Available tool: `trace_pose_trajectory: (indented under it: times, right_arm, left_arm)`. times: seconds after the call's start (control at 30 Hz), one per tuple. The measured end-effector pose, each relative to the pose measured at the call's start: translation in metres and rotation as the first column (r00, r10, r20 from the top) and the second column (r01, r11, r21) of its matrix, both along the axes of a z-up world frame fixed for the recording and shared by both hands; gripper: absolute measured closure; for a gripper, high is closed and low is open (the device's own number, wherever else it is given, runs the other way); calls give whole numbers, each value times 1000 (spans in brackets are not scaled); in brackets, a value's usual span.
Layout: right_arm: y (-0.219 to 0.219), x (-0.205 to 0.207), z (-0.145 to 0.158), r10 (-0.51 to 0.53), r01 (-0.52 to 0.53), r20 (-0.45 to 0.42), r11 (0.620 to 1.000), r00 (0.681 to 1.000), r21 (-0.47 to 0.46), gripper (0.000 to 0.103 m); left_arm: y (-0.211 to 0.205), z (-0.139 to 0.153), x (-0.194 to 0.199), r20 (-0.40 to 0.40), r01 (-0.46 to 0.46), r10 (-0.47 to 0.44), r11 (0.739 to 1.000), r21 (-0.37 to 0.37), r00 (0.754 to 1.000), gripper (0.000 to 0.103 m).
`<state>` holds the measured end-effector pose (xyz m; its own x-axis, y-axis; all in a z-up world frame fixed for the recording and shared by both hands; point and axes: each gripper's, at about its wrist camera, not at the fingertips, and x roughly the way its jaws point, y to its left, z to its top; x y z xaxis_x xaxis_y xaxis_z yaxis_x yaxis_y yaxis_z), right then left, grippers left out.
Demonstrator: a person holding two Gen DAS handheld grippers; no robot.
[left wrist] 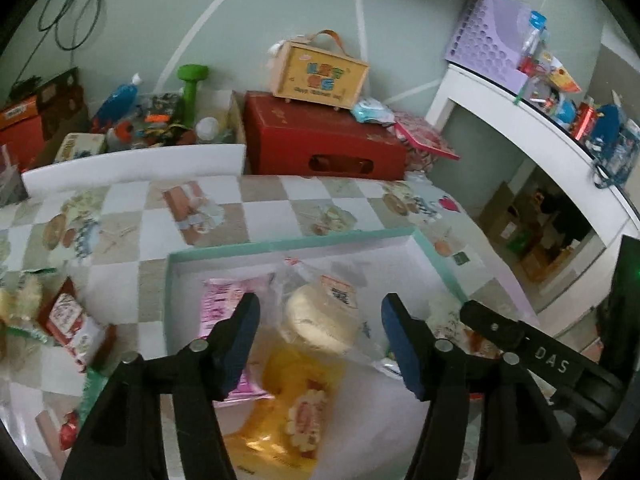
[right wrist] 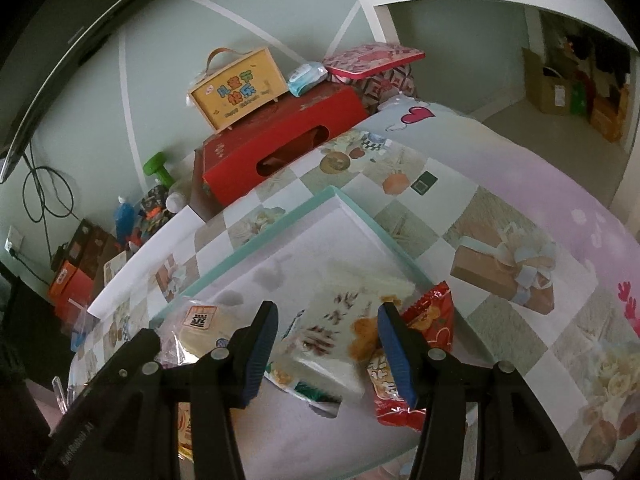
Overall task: Organize snacks
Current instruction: 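Carry the bun bag over the tray with the left gripper and open both grippers, then move both grippers back to the snack pile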
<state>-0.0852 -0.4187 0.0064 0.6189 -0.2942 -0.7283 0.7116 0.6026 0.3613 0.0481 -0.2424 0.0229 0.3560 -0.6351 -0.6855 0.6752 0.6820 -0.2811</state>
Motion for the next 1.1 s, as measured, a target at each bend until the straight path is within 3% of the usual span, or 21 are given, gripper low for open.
trace_pose_trajectory:
  times: [0.1, 0.2, 0.3, 0.33, 0.5, 0.67, 1.1]
  right_arm:
    - [3, 2, 1, 10, -10, -7, 1000, 1000, -10, 47]
    - [8, 5, 2, 26, -27, -35, 999, 999, -33, 34]
    - [17, 13, -1, 65, -69, -80, 996, 995, -53, 29]
    - [20, 16, -2, 77, -83, -92, 995, 993, -58, 27]
    - [40, 27, 0, 148, -160, -116, 982, 982, -104, 14]
    - [62, 35, 3, 204, -221, -122, 964, 971, -147, 0]
    - [115, 58, 13, 353, -368, -105, 904, 930, -216, 0]
  left_arm:
    - [11, 4, 6, -21, -37, 37, 999, -1, 999, 34]
    - [26, 6, 12, -26, -97, 98, 995, 25, 995, 18]
    - [42, 7, 19, -22, -154, 155, 987, 49, 988, 14]
    - [48, 7, 21, -15, -174, 175, 983, 56, 984, 8]
    - [82, 9, 26, 61, -275, 270, 957, 89, 961, 1]
    - [116, 5, 25, 107, -341, 328, 929, 143, 939, 0]
    - [200, 14, 22, 140, -501, 485, 858, 115, 863, 0]
